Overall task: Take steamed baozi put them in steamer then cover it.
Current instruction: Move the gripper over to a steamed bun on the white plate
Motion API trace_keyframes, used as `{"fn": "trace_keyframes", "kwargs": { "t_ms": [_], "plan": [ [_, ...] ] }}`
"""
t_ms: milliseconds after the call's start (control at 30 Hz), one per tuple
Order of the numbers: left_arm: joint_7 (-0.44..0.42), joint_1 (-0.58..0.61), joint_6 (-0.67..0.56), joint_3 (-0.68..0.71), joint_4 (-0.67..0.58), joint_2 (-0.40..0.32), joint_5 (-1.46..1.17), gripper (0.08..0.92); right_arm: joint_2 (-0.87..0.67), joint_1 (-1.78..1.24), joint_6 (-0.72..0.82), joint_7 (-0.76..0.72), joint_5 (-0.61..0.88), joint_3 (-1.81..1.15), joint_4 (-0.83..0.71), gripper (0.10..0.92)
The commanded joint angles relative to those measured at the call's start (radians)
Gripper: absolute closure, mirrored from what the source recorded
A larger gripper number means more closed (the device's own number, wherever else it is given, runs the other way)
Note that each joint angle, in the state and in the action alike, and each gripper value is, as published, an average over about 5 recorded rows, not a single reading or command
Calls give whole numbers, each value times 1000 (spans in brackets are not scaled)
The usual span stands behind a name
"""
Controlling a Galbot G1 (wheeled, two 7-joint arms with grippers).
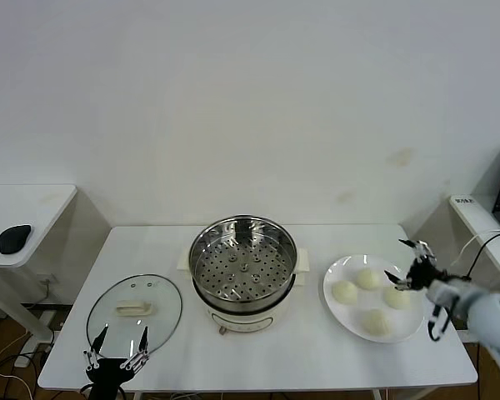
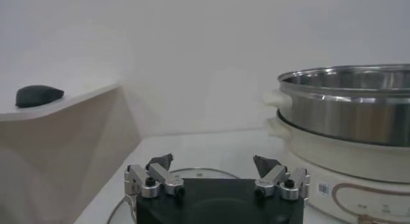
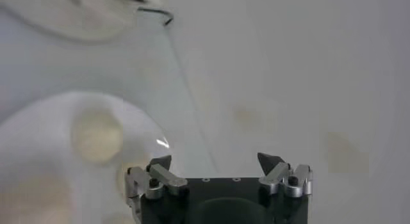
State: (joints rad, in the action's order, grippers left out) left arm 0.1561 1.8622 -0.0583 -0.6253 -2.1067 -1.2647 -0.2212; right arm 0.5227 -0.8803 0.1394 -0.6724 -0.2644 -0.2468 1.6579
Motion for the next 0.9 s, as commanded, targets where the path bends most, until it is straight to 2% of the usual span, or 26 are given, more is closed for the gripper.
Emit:
{"fn": "trace_keyframes", "kwargs": {
  "t_ms": [33,333,900],
  "plan": [
    [5,0,10,-2,-1,-3,9,177,-109,566,-16,-270,23,584,-245,203],
    [10,-13,9,0,17,-5,6,177,-5,787,-68,-358,57,832,-406,203],
    [6,-40,17,-19,37,10,9,177,201,821,-82,-308,70,982,-584,203]
  ]
}}
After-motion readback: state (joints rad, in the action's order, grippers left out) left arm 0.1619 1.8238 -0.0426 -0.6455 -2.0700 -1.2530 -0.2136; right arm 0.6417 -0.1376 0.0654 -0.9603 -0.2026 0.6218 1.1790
